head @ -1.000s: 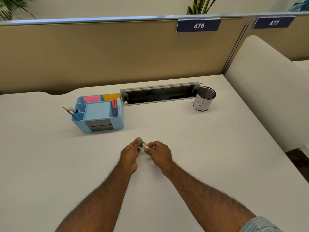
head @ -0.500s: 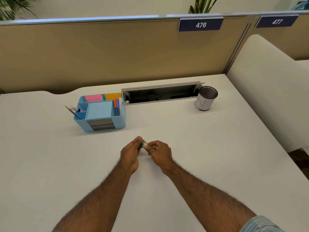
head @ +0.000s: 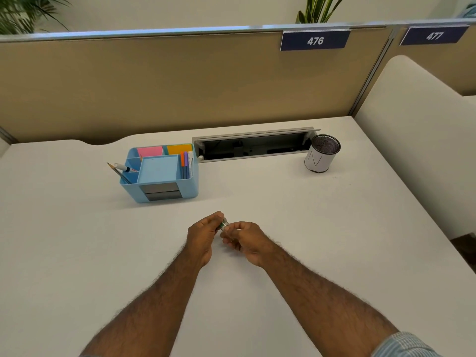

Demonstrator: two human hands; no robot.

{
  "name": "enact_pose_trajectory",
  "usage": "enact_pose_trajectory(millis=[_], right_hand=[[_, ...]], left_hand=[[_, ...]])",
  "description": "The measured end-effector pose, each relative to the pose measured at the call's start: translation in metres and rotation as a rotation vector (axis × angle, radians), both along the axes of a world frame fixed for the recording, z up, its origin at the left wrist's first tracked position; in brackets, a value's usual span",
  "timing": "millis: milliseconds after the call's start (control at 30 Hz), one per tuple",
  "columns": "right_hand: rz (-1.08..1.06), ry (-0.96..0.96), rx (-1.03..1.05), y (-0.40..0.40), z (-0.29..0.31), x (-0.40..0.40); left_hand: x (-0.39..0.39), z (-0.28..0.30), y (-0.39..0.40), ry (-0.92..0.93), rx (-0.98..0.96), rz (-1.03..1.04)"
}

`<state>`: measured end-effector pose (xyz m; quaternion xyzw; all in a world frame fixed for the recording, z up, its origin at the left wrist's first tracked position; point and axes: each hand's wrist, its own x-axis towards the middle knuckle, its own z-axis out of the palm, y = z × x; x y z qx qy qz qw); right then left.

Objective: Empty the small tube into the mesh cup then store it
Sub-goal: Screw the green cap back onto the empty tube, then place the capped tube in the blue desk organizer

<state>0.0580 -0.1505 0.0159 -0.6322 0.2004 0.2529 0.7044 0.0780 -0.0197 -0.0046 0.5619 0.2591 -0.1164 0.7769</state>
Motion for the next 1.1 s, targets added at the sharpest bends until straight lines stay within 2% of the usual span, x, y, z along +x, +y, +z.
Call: enact_pose_trajectory(millis=[133, 300, 433, 500, 600, 733, 867, 1100], right_hand=[[0.269, -0.094, -0.362, 0.000, 0.007, 0.014], [0.328, -0.256, -0.599, 0.009, 0.020, 0.032], [0.252, -0.373, -0.674, 0.017, 0.026, 0.053], [0.250, -0.422, -0.657, 0.024, 0.033, 0.066], [0.228, -0.476, -0.620, 0.037, 0.045, 0.088], [0.237, -0.583, -0.594, 0.059, 0.062, 0.110], [0.232, -0.659, -0.573, 0.080, 0.074, 0.128], [0.182, -0.680, -0.588, 0.118, 0.076, 0.156]], left_hand=[[-0.002, 0.003, 0.002, -0.045, 0.235, -0.167], [0.006, 0.023, 0.011, -0.122, 0.451, -0.241], [0.020, 0.042, 0.035, -0.274, 1.047, -0.052], [0.029, 0.046, 0.056, -0.351, 1.283, 0.015], [0.045, 0.045, 0.088, -0.336, 1.482, -0.105], [0.063, 0.039, 0.119, -0.236, 1.626, -0.324], [0.069, 0.033, 0.135, -0.150, 1.690, -0.446], [0.065, 0.030, 0.138, -0.203, 1.585, -0.398]])
